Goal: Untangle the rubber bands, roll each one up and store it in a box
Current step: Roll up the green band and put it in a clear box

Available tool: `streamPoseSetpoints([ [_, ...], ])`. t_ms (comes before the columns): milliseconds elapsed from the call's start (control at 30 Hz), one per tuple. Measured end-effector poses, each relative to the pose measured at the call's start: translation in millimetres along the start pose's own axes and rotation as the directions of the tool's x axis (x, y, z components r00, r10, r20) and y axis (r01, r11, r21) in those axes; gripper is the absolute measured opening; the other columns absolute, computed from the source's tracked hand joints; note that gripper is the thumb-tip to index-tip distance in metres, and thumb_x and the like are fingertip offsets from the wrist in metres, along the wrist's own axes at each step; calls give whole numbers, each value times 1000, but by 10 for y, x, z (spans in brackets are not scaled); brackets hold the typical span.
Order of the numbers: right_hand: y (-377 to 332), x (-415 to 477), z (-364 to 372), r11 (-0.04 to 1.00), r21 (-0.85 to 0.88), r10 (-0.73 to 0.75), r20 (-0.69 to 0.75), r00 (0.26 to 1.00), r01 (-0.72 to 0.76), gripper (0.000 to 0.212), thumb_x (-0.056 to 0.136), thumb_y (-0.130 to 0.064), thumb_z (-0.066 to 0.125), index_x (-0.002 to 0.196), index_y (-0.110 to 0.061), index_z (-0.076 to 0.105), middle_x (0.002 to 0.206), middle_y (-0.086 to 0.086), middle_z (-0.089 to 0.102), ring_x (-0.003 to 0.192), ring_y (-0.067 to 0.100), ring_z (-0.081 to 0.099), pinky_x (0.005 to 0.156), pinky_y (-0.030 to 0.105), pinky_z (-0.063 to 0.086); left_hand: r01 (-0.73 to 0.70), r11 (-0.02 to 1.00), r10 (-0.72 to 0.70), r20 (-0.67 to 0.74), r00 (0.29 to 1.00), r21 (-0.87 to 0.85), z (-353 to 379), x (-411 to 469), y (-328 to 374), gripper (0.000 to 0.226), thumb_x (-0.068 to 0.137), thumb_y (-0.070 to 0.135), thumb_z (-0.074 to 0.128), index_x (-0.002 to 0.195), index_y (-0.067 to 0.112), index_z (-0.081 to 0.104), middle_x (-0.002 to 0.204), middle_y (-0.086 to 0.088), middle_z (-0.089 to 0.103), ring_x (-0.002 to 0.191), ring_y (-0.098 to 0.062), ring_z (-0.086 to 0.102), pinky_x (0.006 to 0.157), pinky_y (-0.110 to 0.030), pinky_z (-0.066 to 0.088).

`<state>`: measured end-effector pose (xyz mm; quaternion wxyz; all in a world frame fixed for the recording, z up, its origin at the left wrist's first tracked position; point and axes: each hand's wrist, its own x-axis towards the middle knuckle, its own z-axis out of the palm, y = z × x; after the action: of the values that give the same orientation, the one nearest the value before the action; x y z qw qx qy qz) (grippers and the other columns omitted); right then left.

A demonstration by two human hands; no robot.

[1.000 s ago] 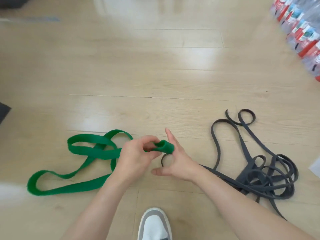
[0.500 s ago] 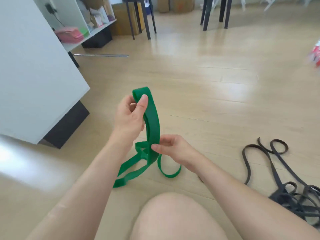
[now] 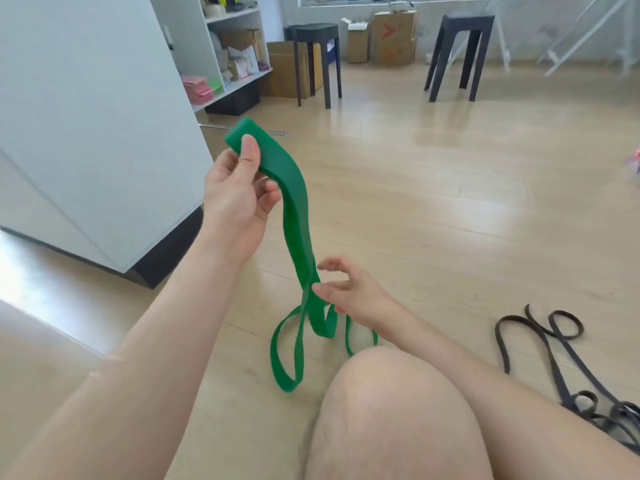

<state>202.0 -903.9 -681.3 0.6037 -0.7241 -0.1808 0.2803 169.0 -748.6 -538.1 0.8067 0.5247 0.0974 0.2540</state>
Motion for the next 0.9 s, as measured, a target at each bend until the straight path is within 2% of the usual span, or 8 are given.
streamPoseSetpoints([
  [100, -137, 41, 48, 997, -73, 30, 175, 984, -18, 75, 83, -22, 75, 139, -46, 32, 143, -12, 41, 86, 11, 68, 60, 19, 47, 38, 999, -41, 94, 995, 27, 10, -91, -77, 14, 97, 26, 51, 92, 13, 55, 72, 1, 66, 45, -6, 49, 44, -15, 45],
  [267, -321, 37, 43, 1000, 22, -16, 14, 1000, 16, 14, 89, -21, 69, 99, -15, 61, 93, 5, 68, 69, 16, 60, 64, 22, 47, 33, 998, -46, 246, 968, 56, 155, -70, -46, 19, 94, 26, 55, 106, 12, 54, 94, -10, 68, 65, -15, 62, 58, -23, 54],
  [367, -565, -57, -161, 981, 194, -20, 22, 1000, 15, 14, 95, -24, 61, 103, -14, 56, 92, 10, 71, 69, 18, 58, 69, 29, 49, 6, 921, -130, 291, 948, 390, 29, -98, -223, 50, 84, 41, 59, 128, 21, 49, 119, -5, 65, 95, -16, 65, 77, -29, 55],
  [433, -800, -101, -295, 976, 209, -65, 51, 997, 53, 13, 98, -25, 54, 102, -13, 54, 87, 10, 68, 65, 16, 56, 62, 25, 47, 67, 799, -330, 343, 880, 597, -87, -224, -431, 61, 83, 46, 55, 139, 26, 41, 130, -1, 59, 110, -14, 62, 95, -33, 50],
  [533, -1145, -79, -488, 993, 111, -52, 18, 998, 50, 20, 100, -27, 50, 90, -10, 53, 86, 18, 67, 67, 19, 55, 60, 25, 46, 134, 751, -467, 376, 800, 646, -131, -373, -553, 51, 87, 44, 53, 136, 31, 46, 119, -4, 66, 108, -16, 65, 93, -33, 53],
  [633, -1368, -104, -649, 993, 114, 14, 0, 1000, -14, 23, 102, -28, 46, 97, -7, 53, 109, 29, 67, 74, 22, 56, 62, 25, 45, 46, 705, -442, 388, 809, 708, -89, -321, -359, 49, 89, 17, 66, 134, 28, 50, 109, -1, 70, 96, -16, 69, 82, -23, 55],
  [733, -1487, -207, -767, 998, 35, 46, 29, 999, -47, 25, 103, -27, 44, 95, -8, 59, 92, 14, 72, 70, 18, 58, 61, 25, 41, -77, 601, -410, 389, 825, 796, -48, -297, -210, 60, 82, 7, 68, 131, 34, 47, 99, -2, 70, 88, -23, 69, 81, -33, 57],
  [900, -1549, -311, -1001, 971, -150, 183, -46, 982, -188, 17, 102, -23, 40, 100, -10, 51, 92, 17, 75, 54, 15, 50, 52, 23, 34, -341, 456, -29, 396, 918, 822, 122, -343, 54, 46, 82, 12, 62, 123, 30, 54, 94, 7, 71, 78, -15, 66, 80, -31, 56],
])
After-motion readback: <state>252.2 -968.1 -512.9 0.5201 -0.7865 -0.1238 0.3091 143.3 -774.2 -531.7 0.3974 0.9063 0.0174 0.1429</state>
